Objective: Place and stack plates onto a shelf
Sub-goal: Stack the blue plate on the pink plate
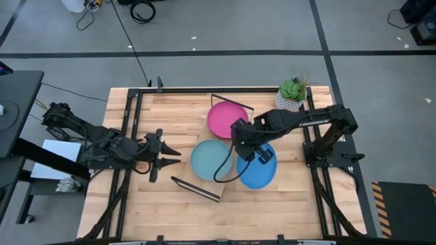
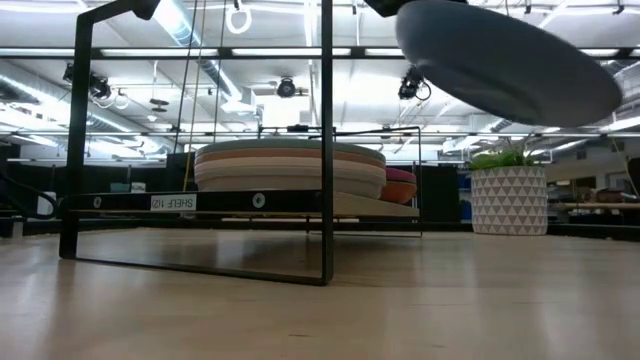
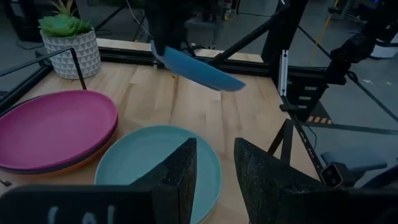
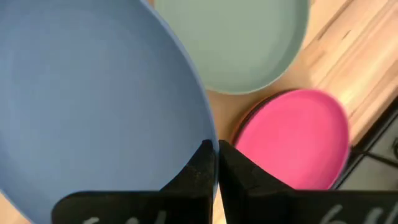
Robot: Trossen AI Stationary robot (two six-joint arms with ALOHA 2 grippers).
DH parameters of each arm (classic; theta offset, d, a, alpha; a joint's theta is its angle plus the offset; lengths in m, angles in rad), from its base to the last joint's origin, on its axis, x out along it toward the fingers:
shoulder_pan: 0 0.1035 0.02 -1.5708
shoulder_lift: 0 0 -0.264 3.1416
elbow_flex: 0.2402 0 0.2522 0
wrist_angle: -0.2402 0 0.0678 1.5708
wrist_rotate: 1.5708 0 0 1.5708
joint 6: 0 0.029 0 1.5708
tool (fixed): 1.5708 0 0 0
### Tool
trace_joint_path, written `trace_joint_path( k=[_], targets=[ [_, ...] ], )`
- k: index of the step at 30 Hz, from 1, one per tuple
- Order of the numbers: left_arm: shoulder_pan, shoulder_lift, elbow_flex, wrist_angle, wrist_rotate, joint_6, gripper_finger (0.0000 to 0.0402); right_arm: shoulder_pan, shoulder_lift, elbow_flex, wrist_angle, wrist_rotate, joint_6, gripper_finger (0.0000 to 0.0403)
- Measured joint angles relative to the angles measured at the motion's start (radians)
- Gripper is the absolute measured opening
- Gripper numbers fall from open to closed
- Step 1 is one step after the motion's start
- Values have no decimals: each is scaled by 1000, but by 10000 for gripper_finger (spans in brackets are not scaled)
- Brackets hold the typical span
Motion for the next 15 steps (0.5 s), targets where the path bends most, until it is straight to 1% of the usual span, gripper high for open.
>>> trace_joint_path(
  k=[5,12,15],
  targets=[
    [0,0,0,0,-36,31,114,-28,0,1,55,-1,-54,12],
    [4,0,0,19,-167,111,114,-57,0,1,151,-4,-119,12],
    [27,0,0,43,-176,140,114,-71,0,1,209,-39,-154,12]
  ],
)
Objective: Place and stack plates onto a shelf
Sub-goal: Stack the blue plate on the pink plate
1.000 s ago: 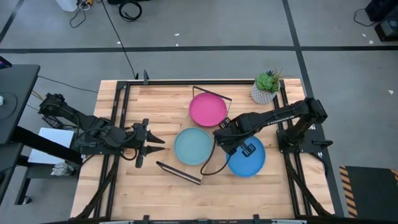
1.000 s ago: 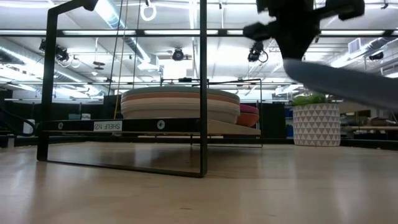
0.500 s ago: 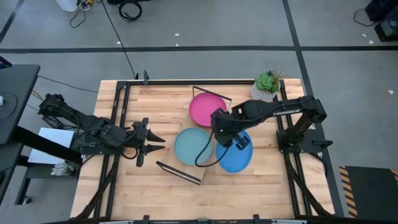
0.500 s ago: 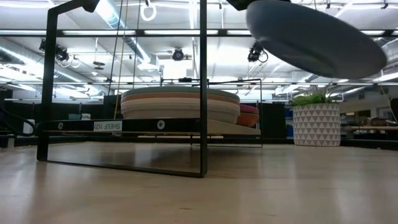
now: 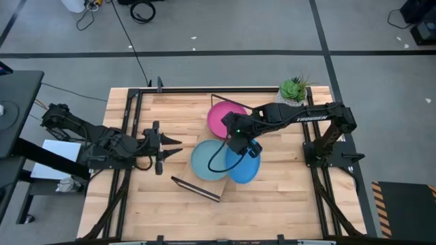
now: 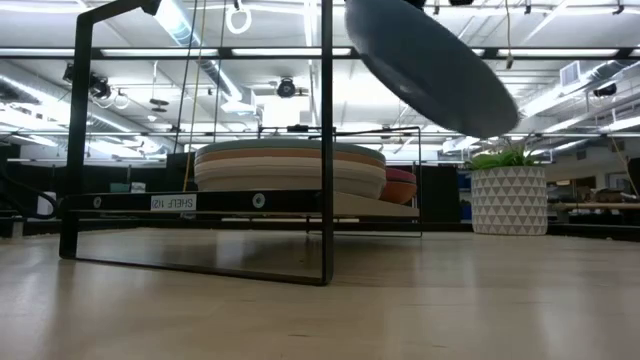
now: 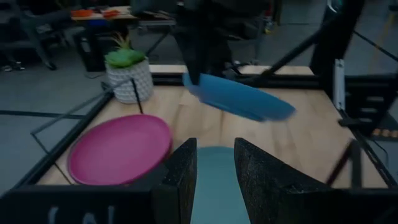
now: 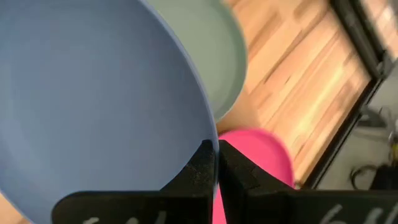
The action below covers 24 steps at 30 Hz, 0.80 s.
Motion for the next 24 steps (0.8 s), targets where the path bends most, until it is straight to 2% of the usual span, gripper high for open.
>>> trace_joint_path(
  k=[4,14,17,20,24],
  targets=[
    [33,0,0,15,-2,-8,114,-36,0,0,56,-12,-70,12],
    [79,0,0,14,78,-56,114,-124,0,0,151,-43,-437,12],
    [79,0,0,14,80,-61,114,-158,0,-1,239,-43,-460,14],
    [79,0,0,14,80,-65,114,-193,0,-1,256,-58,-461,14],
    [77,28,0,19,110,-54,114,-239,0,-1,276,-67,-342,12]
  ],
)
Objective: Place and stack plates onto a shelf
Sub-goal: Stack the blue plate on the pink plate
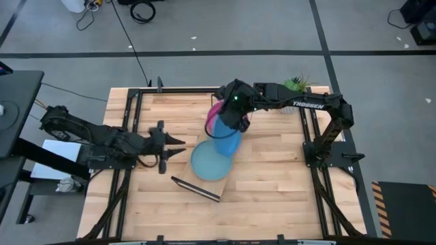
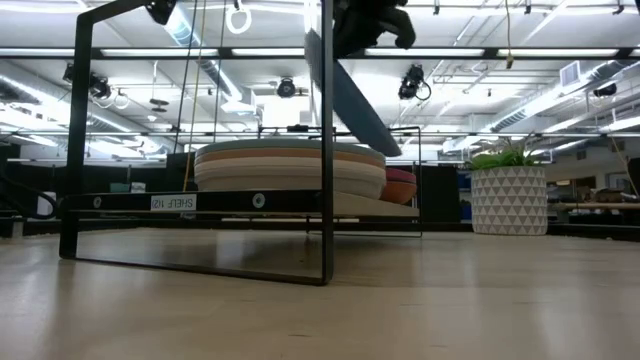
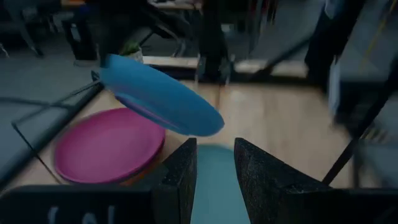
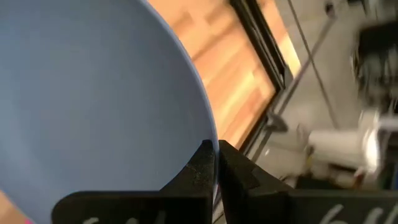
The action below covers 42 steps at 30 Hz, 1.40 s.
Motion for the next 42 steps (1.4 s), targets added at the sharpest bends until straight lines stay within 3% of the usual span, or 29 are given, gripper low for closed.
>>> trace_joint_path(
  k=[4,9,16,20,31,38,42],
  targets=[
    [-13,96,0,4,-73,286,114,-62,0,0,17,-1,190,12],
    [-9,206,0,95,-397,658,115,-129,0,0,-46,-34,439,12],
    [17,324,0,269,-490,1304,124,-190,-2,0,-104,-162,707,12],
    [31,356,0,339,-452,1495,147,-204,-2,0,-109,-202,811,12],
    [57,379,0,399,-372,1743,229,-207,-2,0,-171,-212,939,12],
    [69,379,0,469,-262,1894,233,-208,-3,0,-175,-269,1004,12],
    [85,379,0,470,-256,1949,231,-207,-3,0,-167,-297,1036,12]
  ],
)
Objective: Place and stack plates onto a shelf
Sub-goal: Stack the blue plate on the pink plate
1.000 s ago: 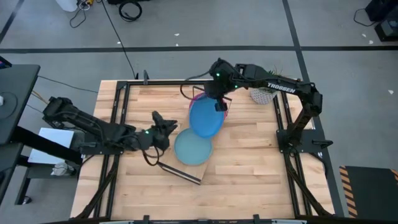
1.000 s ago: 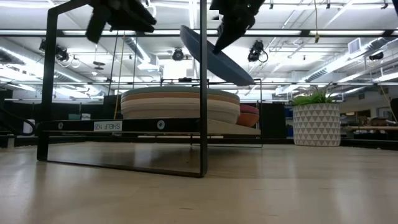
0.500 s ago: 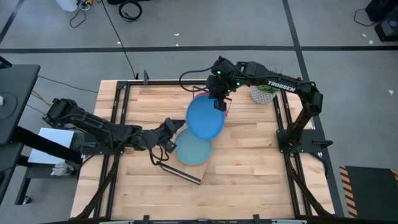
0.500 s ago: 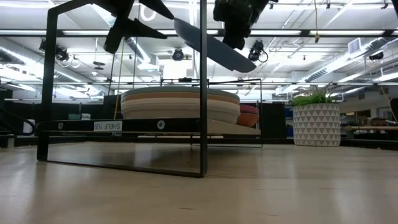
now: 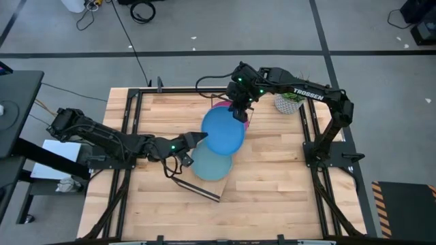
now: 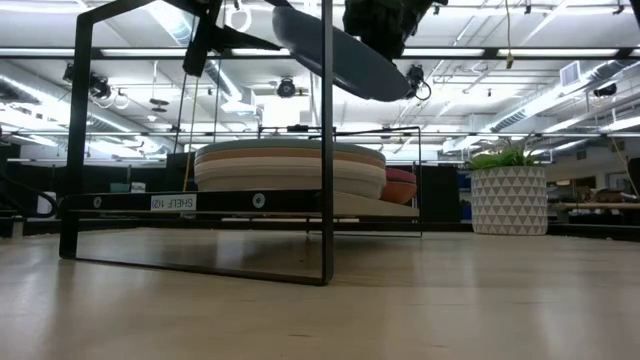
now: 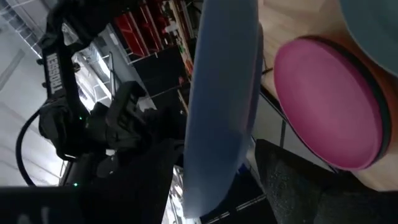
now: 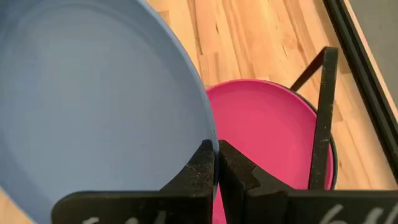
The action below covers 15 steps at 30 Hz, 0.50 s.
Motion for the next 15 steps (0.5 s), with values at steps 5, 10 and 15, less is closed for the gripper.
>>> trace_joint_path(
  k=[5,10,15],
  targets=[
    [3,0,0,1,17,1,214,2,0,0,-1,-29,44,13],
    [5,0,0,-2,17,-102,157,2,0,0,-1,-48,84,30],
    [4,0,-1,-27,52,-157,112,5,-2,0,11,-49,112,36]
  ],
)
